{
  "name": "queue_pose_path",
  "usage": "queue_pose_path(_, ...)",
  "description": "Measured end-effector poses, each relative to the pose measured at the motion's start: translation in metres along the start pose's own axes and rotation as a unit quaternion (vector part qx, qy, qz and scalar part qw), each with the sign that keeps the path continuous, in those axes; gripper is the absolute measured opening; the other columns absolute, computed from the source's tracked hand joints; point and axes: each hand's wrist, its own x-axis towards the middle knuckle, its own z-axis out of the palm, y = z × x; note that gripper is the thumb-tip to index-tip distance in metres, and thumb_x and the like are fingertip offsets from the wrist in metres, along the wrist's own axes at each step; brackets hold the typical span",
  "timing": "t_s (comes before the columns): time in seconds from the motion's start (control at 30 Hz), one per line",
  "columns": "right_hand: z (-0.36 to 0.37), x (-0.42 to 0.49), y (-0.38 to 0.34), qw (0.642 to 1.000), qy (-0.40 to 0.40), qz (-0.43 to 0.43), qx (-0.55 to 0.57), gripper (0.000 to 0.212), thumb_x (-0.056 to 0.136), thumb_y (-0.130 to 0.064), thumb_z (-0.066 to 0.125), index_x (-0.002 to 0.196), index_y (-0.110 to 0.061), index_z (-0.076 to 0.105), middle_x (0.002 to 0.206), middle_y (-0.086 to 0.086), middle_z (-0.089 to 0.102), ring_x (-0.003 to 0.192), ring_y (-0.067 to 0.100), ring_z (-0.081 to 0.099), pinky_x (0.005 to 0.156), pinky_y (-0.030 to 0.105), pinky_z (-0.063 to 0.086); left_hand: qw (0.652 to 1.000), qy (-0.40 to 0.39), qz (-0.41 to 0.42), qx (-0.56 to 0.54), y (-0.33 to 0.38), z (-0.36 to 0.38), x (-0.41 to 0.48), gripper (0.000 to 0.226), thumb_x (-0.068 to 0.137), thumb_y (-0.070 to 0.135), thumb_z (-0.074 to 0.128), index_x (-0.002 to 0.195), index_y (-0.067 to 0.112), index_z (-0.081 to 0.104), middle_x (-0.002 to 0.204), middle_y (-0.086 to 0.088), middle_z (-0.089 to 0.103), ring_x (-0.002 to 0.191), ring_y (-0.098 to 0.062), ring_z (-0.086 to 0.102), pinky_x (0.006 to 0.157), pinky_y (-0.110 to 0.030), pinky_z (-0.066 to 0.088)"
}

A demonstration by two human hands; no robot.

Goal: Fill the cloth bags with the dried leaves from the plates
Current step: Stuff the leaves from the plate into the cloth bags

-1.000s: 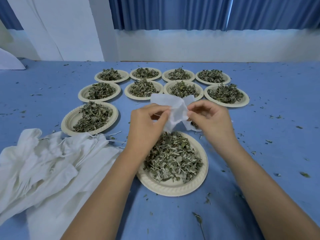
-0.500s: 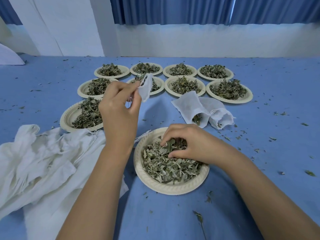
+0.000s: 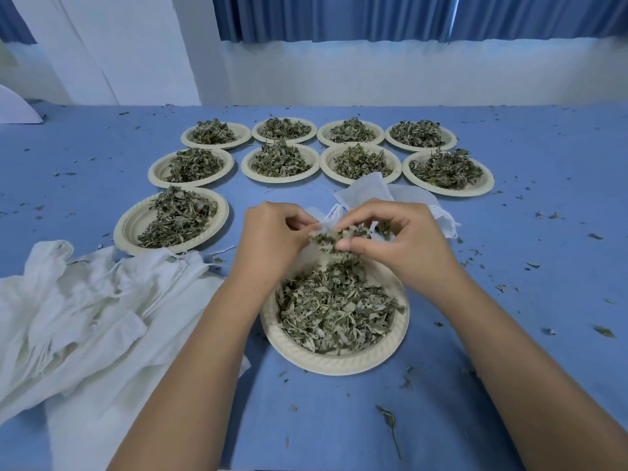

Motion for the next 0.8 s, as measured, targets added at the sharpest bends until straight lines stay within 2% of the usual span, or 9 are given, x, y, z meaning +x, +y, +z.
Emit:
queue_pose_path(0.1,0.006,0.001,0.003,0.995,0.065,0.002,0.075,0.028,0.071,-0.007,0.080,0.086,-0.028,0.070,0.087,-0.014,0.073,0.085,0.009,0.069,0.078,0.022,0.054,1.000,-0.003,0.002,0.001,0.003,0.001,-0.003,0.030,0.076,-0.008,0.065,0.060,0.018,0.065,0.050,0.010,0.052,0.039,0.004,0.045,0.040,-0.007,0.031)
queue_pose_path(0.17,0.011,0.000,0.006,0.991,0.102,0.026,0.088,0.030,0.071,-0.009,0.080,0.086,-0.031,0.067,0.090,-0.015,0.073,0.085,0.005,0.068,0.077,0.017,0.053,1.000,-0.011,0.003,0.003,0.004,0.003,-0.004,0.028,0.073,-0.008,0.064,0.057,0.014,0.062,0.049,0.005,0.052,0.040,0.001,0.041,0.041,-0.008,0.029)
queue_pose_path(0.27,0.016,-0.002,0.011,0.985,0.131,0.074,0.088,0.025,0.076,-0.012,0.078,0.078,-0.034,0.066,0.086,-0.008,0.072,0.056,0.010,0.060,0.051,0.021,0.048,1.000,-0.006,0.009,-0.009,0.005,0.006,-0.005,0.034,0.071,-0.007,0.064,0.053,0.021,0.058,0.049,0.005,0.052,0.041,0.000,0.039,0.043,-0.007,0.029)
queue_pose_path(0.33,0.016,-0.002,0.012,0.986,0.132,0.079,0.067,0.022,0.080,-0.012,0.076,0.079,-0.031,0.065,0.074,-0.010,0.069,0.044,0.003,0.050,0.043,0.014,0.040,0.999,0.003,0.009,-0.041,0.006,0.005,-0.006,0.036,0.073,-0.005,0.067,0.055,0.026,0.060,0.048,0.010,0.055,0.039,0.003,0.043,0.044,-0.006,0.030)
queue_pose_path(0.37,0.016,-0.002,0.012,0.988,0.127,0.075,0.045,0.021,0.081,-0.012,0.075,0.080,-0.030,0.064,0.066,-0.015,0.066,0.043,0.001,0.051,0.045,0.008,0.038,0.998,0.007,0.007,-0.061,0.006,0.004,-0.006,0.033,0.074,-0.003,0.067,0.058,0.025,0.063,0.047,0.010,0.057,0.039,0.004,0.045,0.044,-0.006,0.032)
queue_pose_path(0.43,0.016,-0.002,0.013,0.991,0.113,0.062,-0.018,0.020,0.082,-0.013,0.074,0.081,-0.029,0.062,0.057,-0.024,0.060,0.042,0.001,0.049,0.046,0.006,0.037,0.996,0.017,0.009,-0.091,0.006,0.002,-0.007,0.026,0.077,0.000,0.069,0.062,0.021,0.068,0.049,0.008,0.061,0.041,0.002,0.050,0.045,-0.008,0.037)
queue_pose_path(0.53,0.018,-0.003,0.011,0.981,0.107,0.004,-0.163,0.011,0.080,-0.013,0.076,0.085,-0.020,0.069,0.063,-0.025,0.059,0.045,0.006,0.047,0.053,0.017,0.040,0.993,0.043,0.029,-0.110,0.007,0.000,-0.008,0.023,0.082,0.006,0.072,0.065,0.021,0.069,0.051,0.008,0.064,0.044,-0.004,0.057,0.047,-0.012,0.043)
queue_pose_path(0.67,0.017,-0.002,0.011,0.948,0.089,-0.076,-0.295,0.014,0.074,-0.002,0.077,0.086,-0.007,0.074,0.075,0.000,0.071,0.053,0.016,0.060,0.056,0.026,0.048,0.990,0.073,0.085,-0.092,0.008,0.003,-0.012,0.022,0.082,0.008,0.073,0.067,0.024,0.069,0.056,0.005,0.065,0.049,-0.002,0.058,0.052,-0.012,0.046)
queue_pose_path(0.8,0.015,0.001,0.013,0.950,0.027,-0.100,-0.296,0.016,0.074,0.006,0.073,0.088,0.000,0.074,0.086,0.011,0.072,0.073,0.023,0.067,0.073,0.034,0.055,0.984,0.100,0.142,-0.039,0.007,0.005,-0.013,0.011,0.082,0.006,0.073,0.073,0.011,0.072,0.059,0.006,0.062,0.054,-0.002,0.053,0.055,-0.009,0.043)
